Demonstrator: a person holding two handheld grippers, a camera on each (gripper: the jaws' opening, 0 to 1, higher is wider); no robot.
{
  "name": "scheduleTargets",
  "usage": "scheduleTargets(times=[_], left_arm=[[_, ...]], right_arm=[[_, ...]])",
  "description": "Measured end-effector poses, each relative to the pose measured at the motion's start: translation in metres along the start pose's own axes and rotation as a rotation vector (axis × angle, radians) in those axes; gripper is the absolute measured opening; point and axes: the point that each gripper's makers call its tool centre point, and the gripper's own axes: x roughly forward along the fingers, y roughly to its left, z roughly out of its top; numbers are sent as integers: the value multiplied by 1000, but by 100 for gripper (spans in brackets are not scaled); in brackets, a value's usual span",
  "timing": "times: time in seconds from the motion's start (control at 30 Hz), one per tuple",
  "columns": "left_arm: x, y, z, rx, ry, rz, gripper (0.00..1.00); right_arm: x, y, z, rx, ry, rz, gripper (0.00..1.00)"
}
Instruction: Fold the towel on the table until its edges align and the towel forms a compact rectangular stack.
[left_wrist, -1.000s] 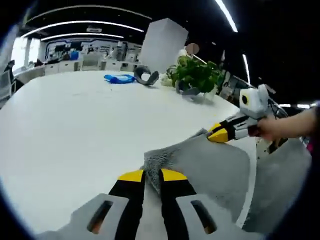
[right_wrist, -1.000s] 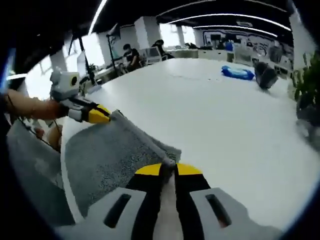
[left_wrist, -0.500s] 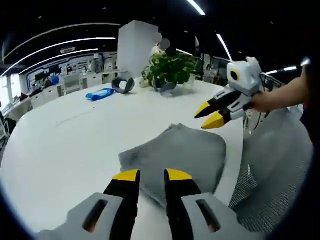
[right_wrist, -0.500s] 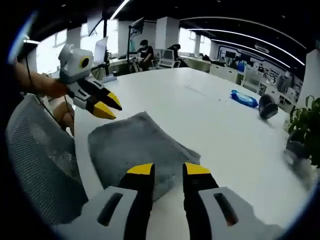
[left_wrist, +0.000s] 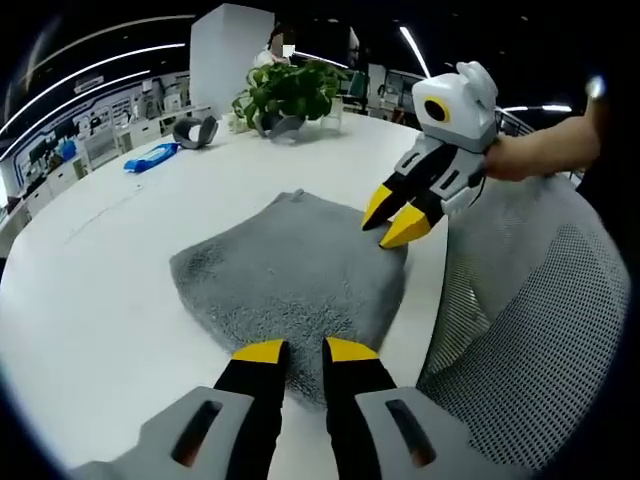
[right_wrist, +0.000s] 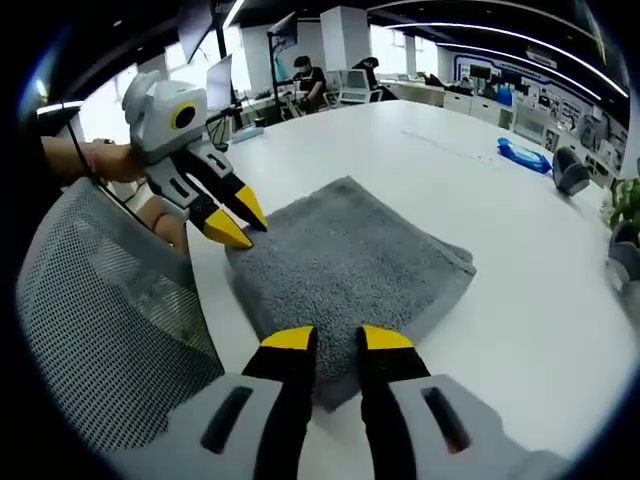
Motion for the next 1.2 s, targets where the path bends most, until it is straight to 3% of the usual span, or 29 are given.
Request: scheduleTargets(times=[0.27,0.47,0.67,0.87,1.2], left_arm=[[6,-2,-6,58,45,10,14],[12,-2,-9,93,80,19,12],[15,-1,-11,81,106,23,11],[18,2,-11,65,114,26,10],[25,13,-5,89,139,24,9]], right_arm=[[8,1,-7,-42,22,2,15],[13,1,-10,-8,32,-3,14],[15,0,-12,7,25,-11,13],[19,-4,-11,79,53,-23,13],[25,-15,-6,62,69,-54,12]])
